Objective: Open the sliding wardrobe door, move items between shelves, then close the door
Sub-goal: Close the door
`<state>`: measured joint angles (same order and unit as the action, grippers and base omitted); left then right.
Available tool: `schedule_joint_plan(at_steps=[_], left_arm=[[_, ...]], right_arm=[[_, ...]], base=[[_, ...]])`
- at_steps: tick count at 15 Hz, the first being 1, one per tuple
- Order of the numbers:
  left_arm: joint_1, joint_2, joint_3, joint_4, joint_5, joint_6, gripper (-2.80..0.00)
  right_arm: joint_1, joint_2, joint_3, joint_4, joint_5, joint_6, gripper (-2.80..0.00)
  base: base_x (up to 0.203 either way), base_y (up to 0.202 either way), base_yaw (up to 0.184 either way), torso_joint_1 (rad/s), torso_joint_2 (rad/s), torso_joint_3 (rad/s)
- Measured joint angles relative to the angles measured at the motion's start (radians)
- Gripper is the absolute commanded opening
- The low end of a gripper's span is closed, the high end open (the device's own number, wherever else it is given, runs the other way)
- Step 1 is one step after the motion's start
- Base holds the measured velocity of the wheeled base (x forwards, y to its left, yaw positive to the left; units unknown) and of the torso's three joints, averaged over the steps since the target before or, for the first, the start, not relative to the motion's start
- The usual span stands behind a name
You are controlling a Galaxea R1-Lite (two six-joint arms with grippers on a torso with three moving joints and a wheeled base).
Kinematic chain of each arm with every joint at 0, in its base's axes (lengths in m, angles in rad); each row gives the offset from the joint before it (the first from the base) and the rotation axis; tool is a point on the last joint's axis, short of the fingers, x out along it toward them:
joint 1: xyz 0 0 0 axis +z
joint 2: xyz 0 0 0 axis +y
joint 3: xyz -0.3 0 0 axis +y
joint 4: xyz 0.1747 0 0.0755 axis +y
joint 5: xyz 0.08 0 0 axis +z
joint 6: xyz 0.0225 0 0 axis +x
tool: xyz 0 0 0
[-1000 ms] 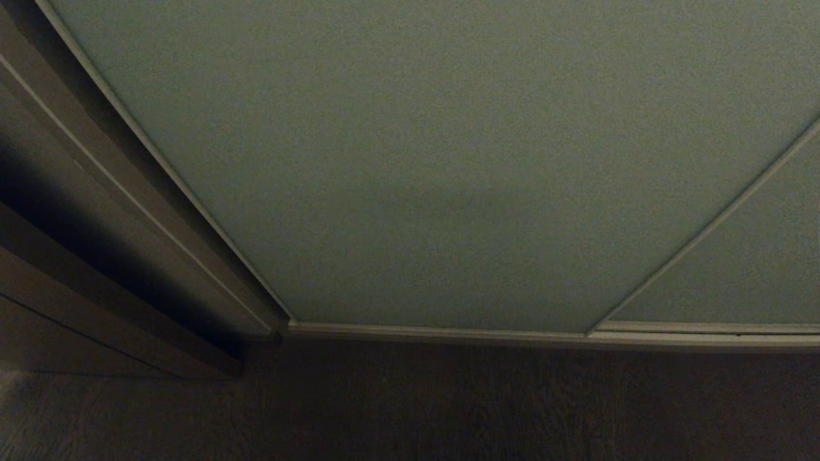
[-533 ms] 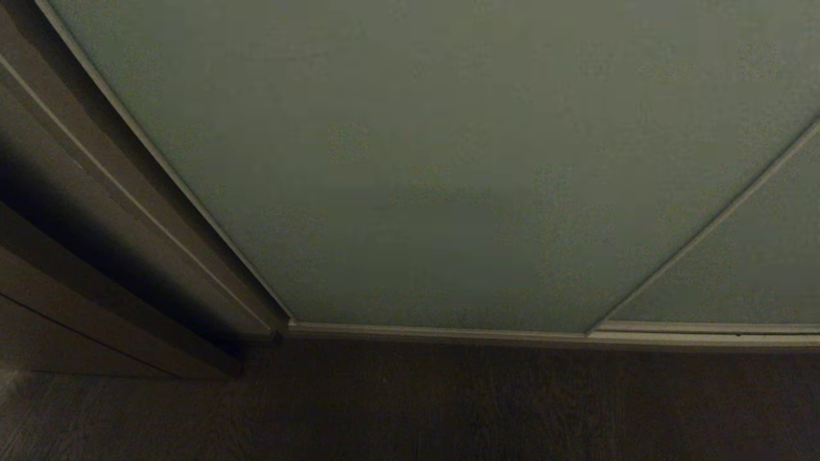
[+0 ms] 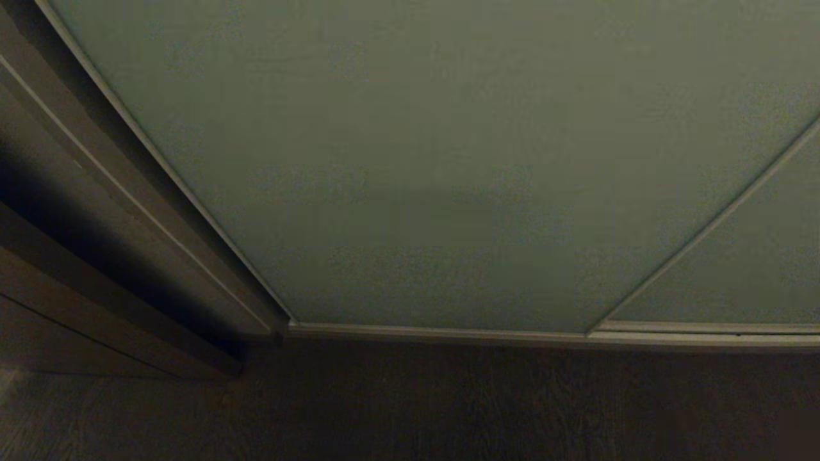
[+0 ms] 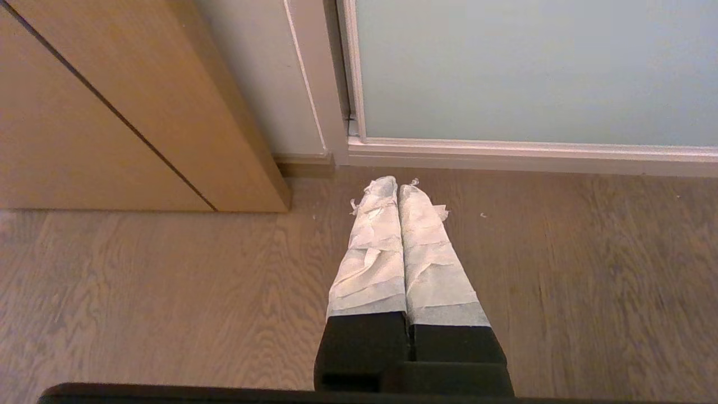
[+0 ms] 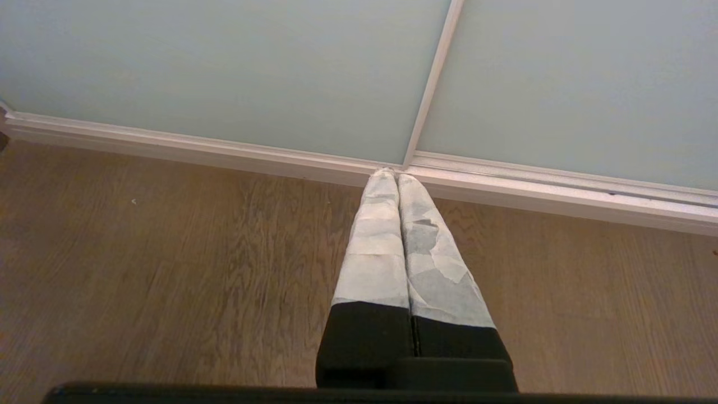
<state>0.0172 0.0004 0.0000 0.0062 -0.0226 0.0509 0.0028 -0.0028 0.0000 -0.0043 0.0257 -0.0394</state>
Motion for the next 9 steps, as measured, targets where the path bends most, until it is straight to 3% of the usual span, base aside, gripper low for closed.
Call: schedule_joint_plan(at_steps=[9], left_arm=[[0.0, 0.001, 0.0, 0.001, 0.003, 0.003, -2.8]], right_arm=[[0.0, 0.0, 0.0, 0.0, 0.0, 0.0, -2.8]], base=[[0.0, 0.0, 0.0, 0.0, 0.0, 0.0]])
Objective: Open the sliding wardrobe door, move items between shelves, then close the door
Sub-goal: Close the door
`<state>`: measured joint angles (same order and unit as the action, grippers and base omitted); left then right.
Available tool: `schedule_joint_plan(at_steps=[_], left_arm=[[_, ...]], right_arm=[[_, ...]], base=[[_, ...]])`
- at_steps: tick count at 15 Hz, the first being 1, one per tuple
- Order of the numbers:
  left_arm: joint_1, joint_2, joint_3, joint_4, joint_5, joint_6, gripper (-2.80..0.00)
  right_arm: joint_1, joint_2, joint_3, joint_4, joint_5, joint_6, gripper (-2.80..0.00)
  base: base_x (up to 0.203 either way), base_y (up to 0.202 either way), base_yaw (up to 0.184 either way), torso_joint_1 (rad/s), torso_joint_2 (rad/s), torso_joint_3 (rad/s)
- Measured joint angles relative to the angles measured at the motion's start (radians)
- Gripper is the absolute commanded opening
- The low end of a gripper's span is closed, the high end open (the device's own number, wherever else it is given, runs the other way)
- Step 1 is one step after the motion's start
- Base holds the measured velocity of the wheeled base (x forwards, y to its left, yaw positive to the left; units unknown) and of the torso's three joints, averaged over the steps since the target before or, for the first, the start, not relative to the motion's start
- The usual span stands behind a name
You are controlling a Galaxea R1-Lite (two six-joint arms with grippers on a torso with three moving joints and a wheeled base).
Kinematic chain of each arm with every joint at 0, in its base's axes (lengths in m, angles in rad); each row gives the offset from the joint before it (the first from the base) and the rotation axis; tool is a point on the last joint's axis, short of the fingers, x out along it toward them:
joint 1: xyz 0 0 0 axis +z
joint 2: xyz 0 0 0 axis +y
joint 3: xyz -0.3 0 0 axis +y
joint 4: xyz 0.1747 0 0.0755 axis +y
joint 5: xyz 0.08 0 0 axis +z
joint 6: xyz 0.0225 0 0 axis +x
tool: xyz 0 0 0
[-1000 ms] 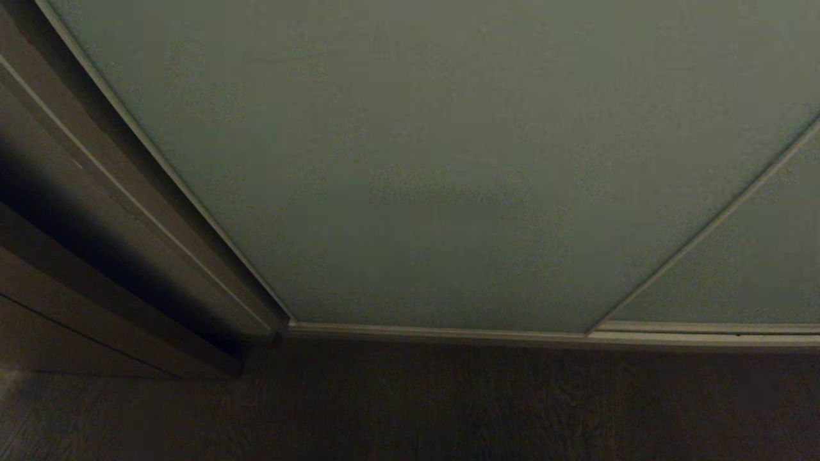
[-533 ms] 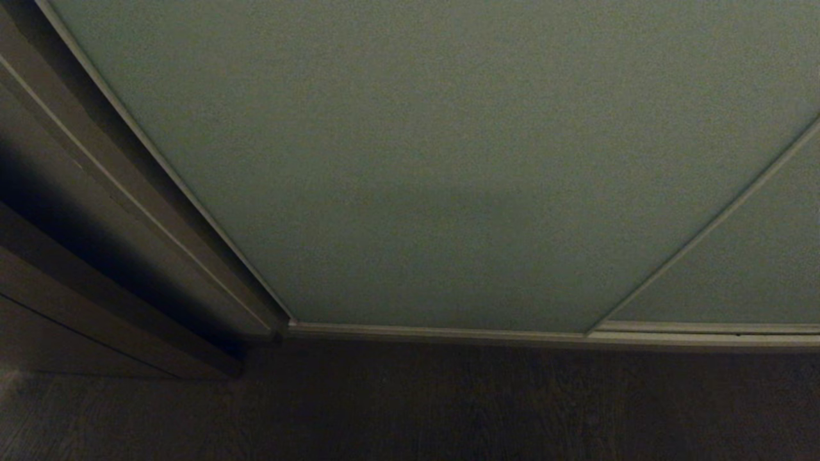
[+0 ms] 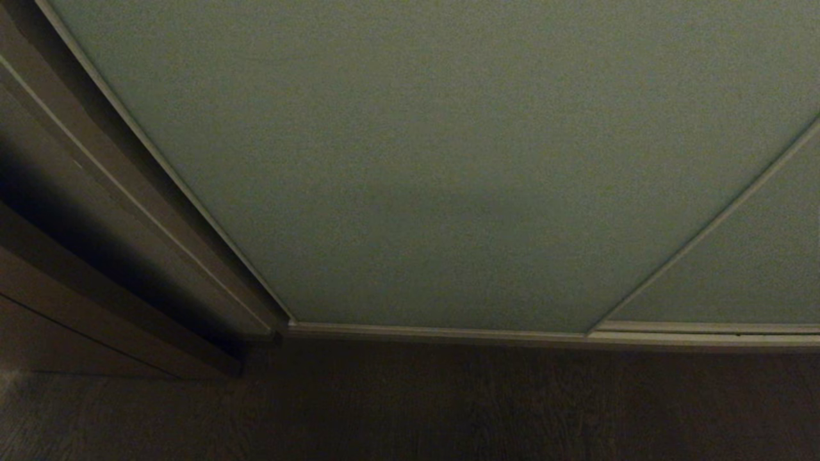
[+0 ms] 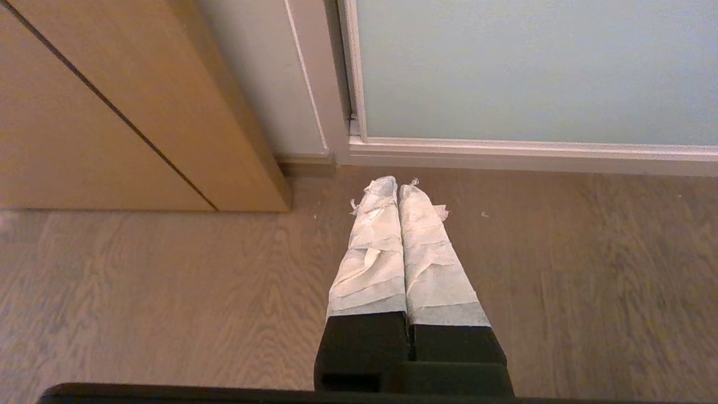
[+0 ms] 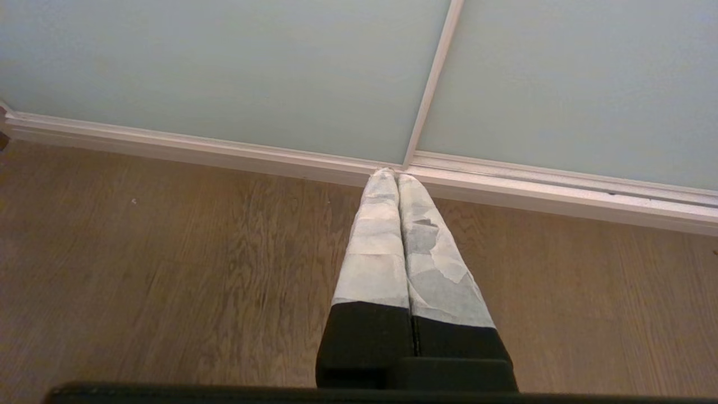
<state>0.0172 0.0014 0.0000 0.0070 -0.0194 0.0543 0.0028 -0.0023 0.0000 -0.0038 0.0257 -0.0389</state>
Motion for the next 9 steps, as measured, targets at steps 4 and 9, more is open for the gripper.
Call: schedule_joint_plan(at_steps=[4, 9], left_arm=[[0.001, 0.0, 0.0, -0.016, 0.012, 0.0, -2.8], [0.0, 0.006, -0.186, -0.081, 0.039, 0.01, -2.8]], right_arm=[[0.0, 0.0, 0.0, 0.0, 0.0, 0.0, -2.8], [0.0, 0.0, 0.0, 0.0, 0.0, 0.0, -2.8]], base=[[0.0, 0.0, 0.0, 0.0, 0.0, 0.0], [0.0, 0.0, 0.0, 0.0, 0.0, 0.0]])
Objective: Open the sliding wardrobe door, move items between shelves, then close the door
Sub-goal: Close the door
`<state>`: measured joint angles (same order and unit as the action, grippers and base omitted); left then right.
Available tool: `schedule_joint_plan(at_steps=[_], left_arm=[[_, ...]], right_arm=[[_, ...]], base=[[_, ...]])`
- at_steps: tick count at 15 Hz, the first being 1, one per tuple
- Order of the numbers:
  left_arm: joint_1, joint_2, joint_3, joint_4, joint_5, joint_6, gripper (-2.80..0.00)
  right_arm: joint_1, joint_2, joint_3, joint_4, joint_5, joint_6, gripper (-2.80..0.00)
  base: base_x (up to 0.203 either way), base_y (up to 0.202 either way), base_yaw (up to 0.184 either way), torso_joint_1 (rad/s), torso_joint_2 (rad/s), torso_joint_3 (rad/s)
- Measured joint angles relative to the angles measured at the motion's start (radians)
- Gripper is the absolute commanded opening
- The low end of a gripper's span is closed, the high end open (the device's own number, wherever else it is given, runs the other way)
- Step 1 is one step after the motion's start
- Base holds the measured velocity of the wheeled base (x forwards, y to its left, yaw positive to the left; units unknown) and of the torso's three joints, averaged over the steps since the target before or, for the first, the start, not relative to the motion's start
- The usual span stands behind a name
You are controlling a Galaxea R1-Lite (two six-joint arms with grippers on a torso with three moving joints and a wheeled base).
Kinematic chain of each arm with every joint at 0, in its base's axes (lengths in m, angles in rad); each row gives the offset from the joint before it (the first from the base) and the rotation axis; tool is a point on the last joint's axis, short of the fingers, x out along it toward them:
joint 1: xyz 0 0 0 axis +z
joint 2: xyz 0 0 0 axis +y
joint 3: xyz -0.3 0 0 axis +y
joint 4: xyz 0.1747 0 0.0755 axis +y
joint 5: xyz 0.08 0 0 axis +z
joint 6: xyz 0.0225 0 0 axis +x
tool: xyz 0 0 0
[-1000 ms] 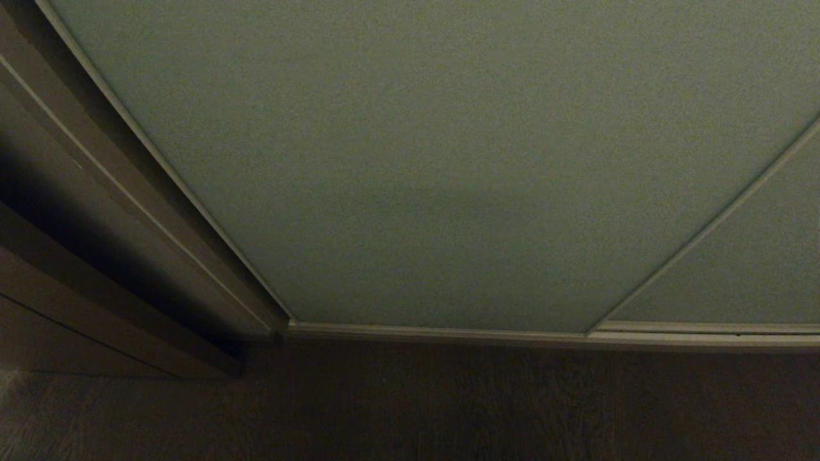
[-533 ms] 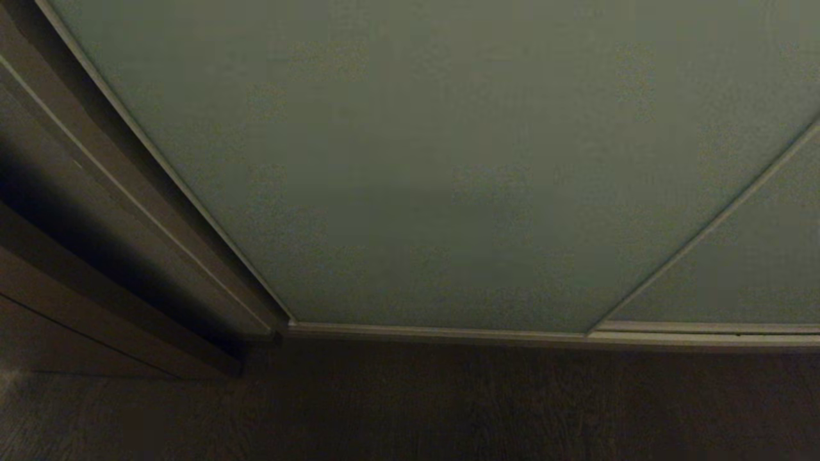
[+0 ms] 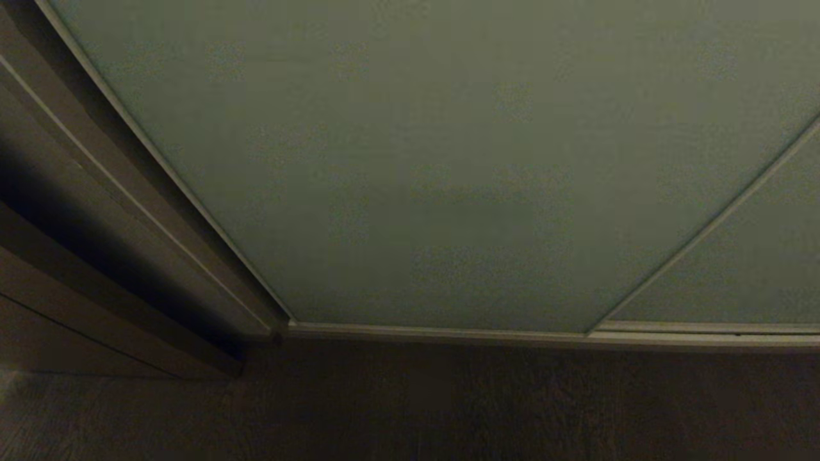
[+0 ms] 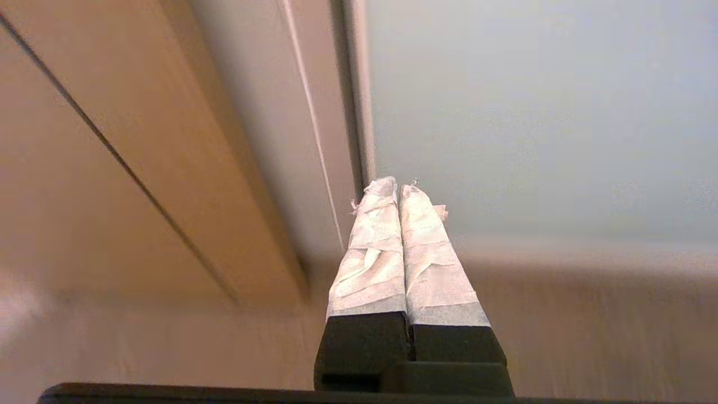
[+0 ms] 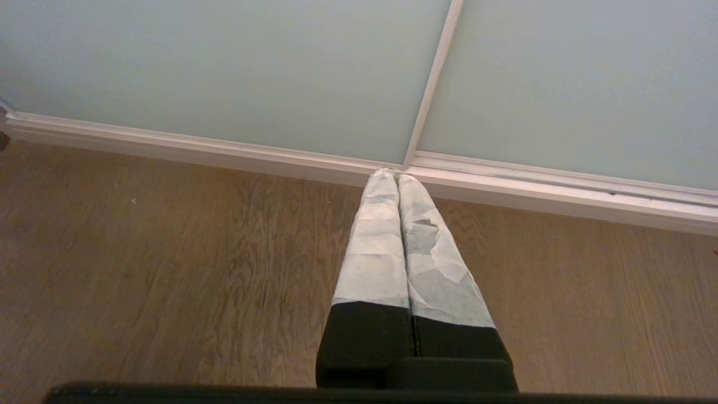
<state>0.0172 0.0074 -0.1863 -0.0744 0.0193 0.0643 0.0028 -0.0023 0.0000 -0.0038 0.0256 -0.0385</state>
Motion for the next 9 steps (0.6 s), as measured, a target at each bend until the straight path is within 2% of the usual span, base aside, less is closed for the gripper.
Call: schedule_joint_plan(at_steps=[4, 6, 9], left_arm=[[0.001, 0.154, -0.26, -0.04, 0.11, -0.013, -2.8], [0.008, 0.309, -0.361, -0.151, 0.176, -0.036, -2.8], [0.019, 0.557, -0.456, -0.414, 0.221, -0.04, -2.8]], right_arm=[[0.0, 0.0, 0.0, 0.0, 0.0, 0.0, -2.8], [0.0, 0.0, 0.0, 0.0, 0.0, 0.0, -2.8], [0.0, 0.0, 0.0, 0.0, 0.0, 0.0, -2.8]], base=[[0.0, 0.0, 0.0, 0.0, 0.0, 0.0], [0.0, 0.0, 0.0, 0.0, 0.0, 0.0], [0.0, 0.0, 0.0, 0.0, 0.0, 0.0]])
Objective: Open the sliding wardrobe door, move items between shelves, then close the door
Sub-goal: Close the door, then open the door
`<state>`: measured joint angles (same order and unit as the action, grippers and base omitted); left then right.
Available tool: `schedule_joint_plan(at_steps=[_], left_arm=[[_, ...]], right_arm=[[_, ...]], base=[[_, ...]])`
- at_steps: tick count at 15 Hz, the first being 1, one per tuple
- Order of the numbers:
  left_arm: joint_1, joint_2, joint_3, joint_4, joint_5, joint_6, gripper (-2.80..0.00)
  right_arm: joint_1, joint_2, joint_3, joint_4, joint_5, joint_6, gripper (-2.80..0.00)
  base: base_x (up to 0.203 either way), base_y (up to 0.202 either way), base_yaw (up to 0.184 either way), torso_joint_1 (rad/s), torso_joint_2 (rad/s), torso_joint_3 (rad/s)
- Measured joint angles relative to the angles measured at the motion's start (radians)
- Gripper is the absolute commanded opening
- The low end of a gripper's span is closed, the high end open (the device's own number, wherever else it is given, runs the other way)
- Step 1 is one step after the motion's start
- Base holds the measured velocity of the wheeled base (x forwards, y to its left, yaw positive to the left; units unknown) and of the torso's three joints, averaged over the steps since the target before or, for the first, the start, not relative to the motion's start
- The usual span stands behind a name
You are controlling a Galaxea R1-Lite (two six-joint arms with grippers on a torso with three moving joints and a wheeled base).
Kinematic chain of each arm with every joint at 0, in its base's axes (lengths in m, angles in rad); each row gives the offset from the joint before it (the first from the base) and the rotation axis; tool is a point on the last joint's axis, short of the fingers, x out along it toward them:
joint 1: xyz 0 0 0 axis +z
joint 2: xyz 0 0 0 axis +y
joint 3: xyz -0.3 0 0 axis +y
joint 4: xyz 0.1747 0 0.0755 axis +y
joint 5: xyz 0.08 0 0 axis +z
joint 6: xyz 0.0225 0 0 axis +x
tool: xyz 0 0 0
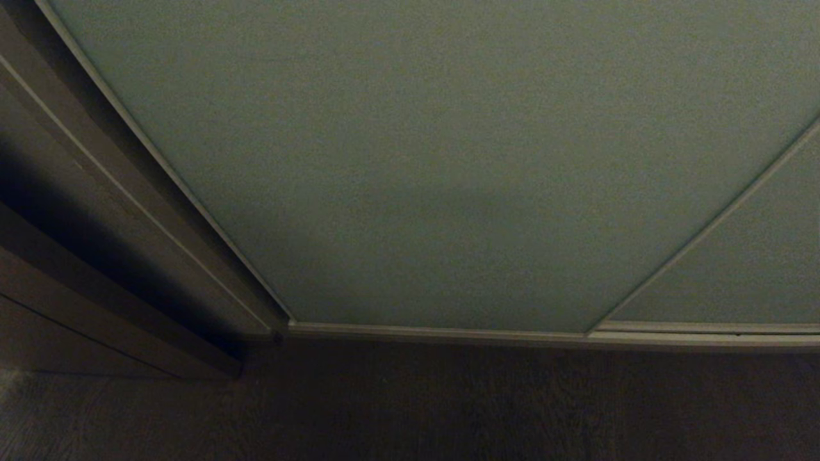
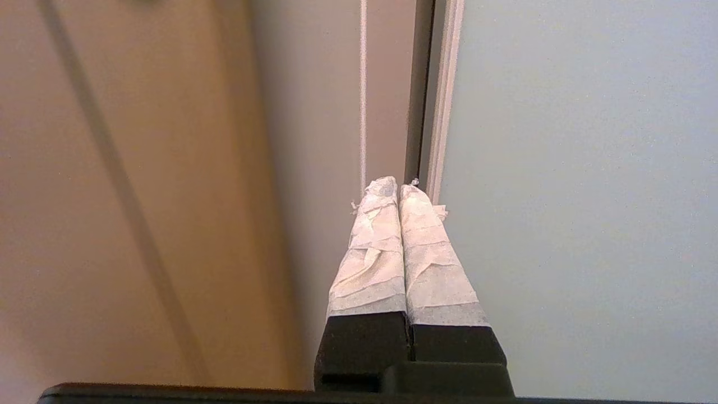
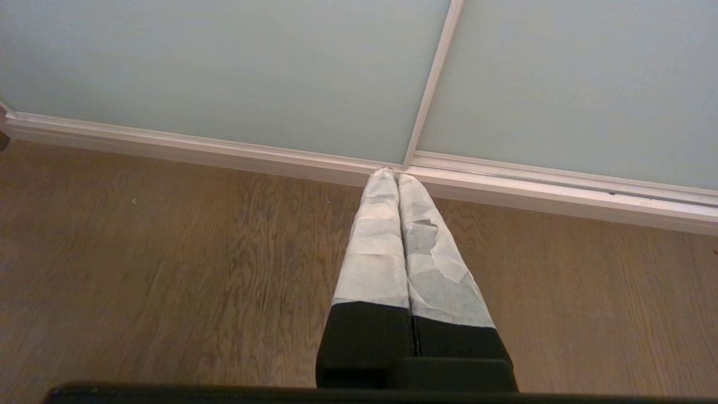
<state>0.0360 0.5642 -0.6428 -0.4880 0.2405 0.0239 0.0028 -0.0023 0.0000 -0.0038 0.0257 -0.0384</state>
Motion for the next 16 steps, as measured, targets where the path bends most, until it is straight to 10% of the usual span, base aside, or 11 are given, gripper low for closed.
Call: schedule_joint_plan(at_steps=[7, 16], left_arm=[[0.063, 0.458, -0.2, -0.493, 0.018, 0.02, -2.8], [0.09, 0.721, -0.419, -0.421, -0.026, -0.016, -2.8]], right_arm=[[0.0, 0.0, 0.0, 0.0, 0.0, 0.0, -2.8], [0.0, 0.0, 0.0, 0.0, 0.0, 0.0, -2.8]], base=[[0.0, 0.0, 0.0, 0.0, 0.0, 0.0], [0.0, 0.0, 0.0, 0.0, 0.0, 0.0]])
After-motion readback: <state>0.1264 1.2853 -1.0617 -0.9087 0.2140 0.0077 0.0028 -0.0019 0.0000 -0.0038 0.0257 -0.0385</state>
